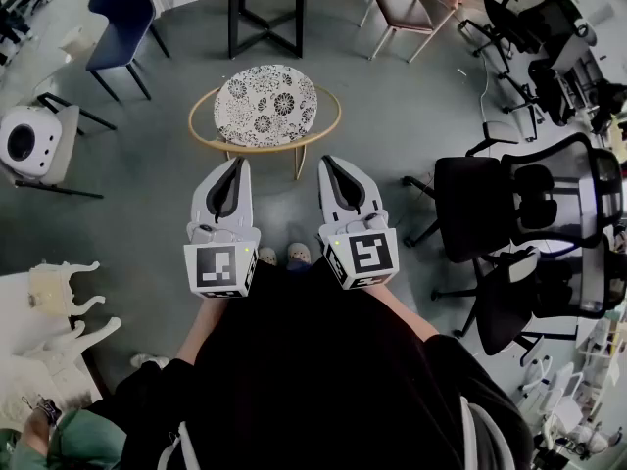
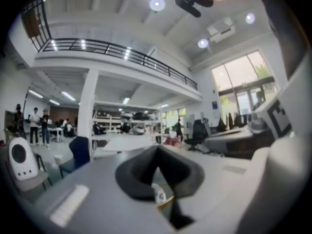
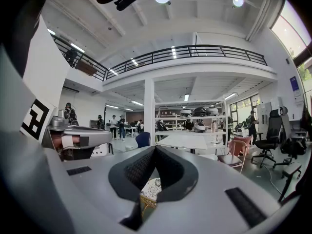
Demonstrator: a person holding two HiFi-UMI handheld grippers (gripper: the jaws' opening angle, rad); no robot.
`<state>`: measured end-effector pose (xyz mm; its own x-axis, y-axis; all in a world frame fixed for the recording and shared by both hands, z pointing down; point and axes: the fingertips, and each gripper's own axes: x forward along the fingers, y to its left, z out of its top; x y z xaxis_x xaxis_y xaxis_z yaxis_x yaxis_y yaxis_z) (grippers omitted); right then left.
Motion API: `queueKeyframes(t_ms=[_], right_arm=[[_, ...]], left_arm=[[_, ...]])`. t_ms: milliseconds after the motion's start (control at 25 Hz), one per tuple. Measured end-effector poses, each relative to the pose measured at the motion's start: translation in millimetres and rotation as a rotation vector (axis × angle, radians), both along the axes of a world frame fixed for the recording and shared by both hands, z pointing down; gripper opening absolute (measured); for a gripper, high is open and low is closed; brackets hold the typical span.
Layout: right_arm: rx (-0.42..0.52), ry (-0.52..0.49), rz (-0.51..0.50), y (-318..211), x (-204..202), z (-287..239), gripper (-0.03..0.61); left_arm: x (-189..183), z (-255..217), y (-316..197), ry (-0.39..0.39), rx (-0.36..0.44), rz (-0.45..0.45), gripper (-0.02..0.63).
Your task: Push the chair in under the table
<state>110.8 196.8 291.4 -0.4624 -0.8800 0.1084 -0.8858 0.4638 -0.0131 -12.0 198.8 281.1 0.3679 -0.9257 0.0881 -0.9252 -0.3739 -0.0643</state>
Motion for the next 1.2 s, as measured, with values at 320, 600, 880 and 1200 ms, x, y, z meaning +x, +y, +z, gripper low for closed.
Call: queueKeyframes(t_ms=[320,600,880,1200], right_arm=[[0.02,-0.025,-0.038,-14,19,-1,0.021],[-0.002,-0.036,-0.057,-30,29,12,0.021],[-0.037,-0.037,-0.06,-62,18,26,0.021],[-0.043,0.007,-0.027,-129,-4,44,0.021]], left_arm=[[21,4,-9,0.002,0.006,-0.003,0.008],[26,13,-17,0.005,-0.005,-0.023,0.008],[11,25,-51,0.008,-0.026,-0.019,0.008],[-18,55,-125,0.004,-0.074,0.027,0.008]])
